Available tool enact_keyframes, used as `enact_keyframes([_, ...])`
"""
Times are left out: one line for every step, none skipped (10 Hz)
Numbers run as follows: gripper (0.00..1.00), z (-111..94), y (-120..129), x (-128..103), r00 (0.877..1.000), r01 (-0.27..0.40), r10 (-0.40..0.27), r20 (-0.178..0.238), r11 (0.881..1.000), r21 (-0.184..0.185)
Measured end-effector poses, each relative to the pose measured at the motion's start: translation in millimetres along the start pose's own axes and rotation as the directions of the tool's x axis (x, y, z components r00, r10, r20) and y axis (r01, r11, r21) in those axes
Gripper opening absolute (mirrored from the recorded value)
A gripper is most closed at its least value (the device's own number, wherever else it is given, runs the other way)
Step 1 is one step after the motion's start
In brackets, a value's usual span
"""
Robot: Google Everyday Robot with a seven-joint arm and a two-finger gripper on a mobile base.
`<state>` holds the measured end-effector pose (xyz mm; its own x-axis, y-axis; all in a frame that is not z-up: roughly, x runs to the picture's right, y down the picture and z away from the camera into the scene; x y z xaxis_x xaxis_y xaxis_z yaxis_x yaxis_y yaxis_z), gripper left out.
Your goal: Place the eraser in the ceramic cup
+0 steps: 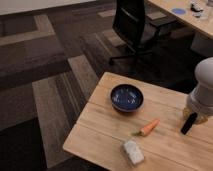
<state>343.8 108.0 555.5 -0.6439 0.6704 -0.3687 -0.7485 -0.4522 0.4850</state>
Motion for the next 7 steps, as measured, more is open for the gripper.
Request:
enact_keyframes([0.0, -3, 1, -15, 1.0, 0.028, -0.028, 0.011, 1.0, -0.001])
enact_keyframes([0.0, -5, 4, -34, 0.998, 0.054, -0.054, 0.022, 0.999, 0.005])
enact_keyframes([0.0, -5, 1, -58, 0.997, 0.07, -0.071, 0.037, 0.997, 0.03])
enact_keyframes([0.0, -3, -3, -86, 0.995, 0.087, -0.091, 0.05, 0.993, 0.08])
enact_keyframes([0.0, -1, -7, -122, 0.993, 0.085, -0.095, 0.071, 0.987, 0.134])
enact_keyframes([0.0, 4, -7, -145, 0.994, 0.081, -0.092, 0.067, 0.986, 0.149])
enact_keyframes([0.0, 8, -12, -161, 0.995, 0.07, -0.079, 0.058, 0.987, 0.142])
